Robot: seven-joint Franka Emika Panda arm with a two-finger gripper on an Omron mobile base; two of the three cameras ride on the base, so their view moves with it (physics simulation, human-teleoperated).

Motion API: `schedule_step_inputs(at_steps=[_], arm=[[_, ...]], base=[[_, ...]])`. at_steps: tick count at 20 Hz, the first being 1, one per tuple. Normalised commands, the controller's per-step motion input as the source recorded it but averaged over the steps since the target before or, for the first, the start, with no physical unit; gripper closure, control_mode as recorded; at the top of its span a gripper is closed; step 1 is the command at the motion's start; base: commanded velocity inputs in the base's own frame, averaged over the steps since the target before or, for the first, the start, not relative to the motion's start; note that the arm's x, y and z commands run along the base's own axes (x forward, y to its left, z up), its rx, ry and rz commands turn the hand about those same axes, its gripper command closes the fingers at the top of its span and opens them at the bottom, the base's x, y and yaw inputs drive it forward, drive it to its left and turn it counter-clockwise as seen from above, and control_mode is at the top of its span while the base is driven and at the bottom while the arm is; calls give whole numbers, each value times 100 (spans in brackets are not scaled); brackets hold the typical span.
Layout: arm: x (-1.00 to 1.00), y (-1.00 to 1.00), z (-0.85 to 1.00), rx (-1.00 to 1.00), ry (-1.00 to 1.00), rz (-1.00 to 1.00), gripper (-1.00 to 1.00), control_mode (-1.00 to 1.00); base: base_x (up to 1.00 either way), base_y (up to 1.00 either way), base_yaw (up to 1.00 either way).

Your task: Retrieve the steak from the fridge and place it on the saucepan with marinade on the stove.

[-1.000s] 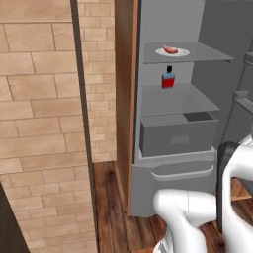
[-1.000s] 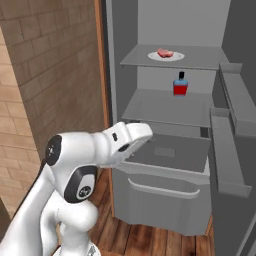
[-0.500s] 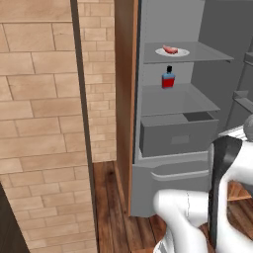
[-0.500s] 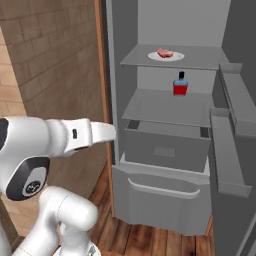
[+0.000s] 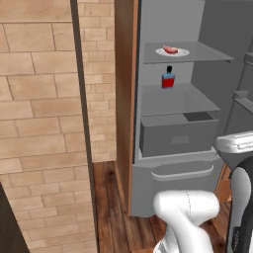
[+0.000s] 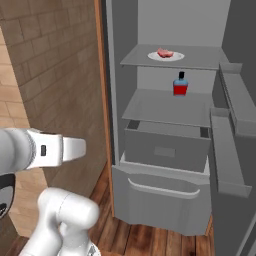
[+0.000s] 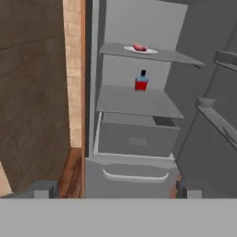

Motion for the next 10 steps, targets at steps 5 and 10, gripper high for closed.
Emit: schedule_step_inputs(at_steps=[5, 10], arm=[[7, 0, -1, 16, 0, 24, -100, -100], [76, 40, -2, 0, 15, 16, -100, -100]], base=[[0, 0, 0], [0, 0, 0]])
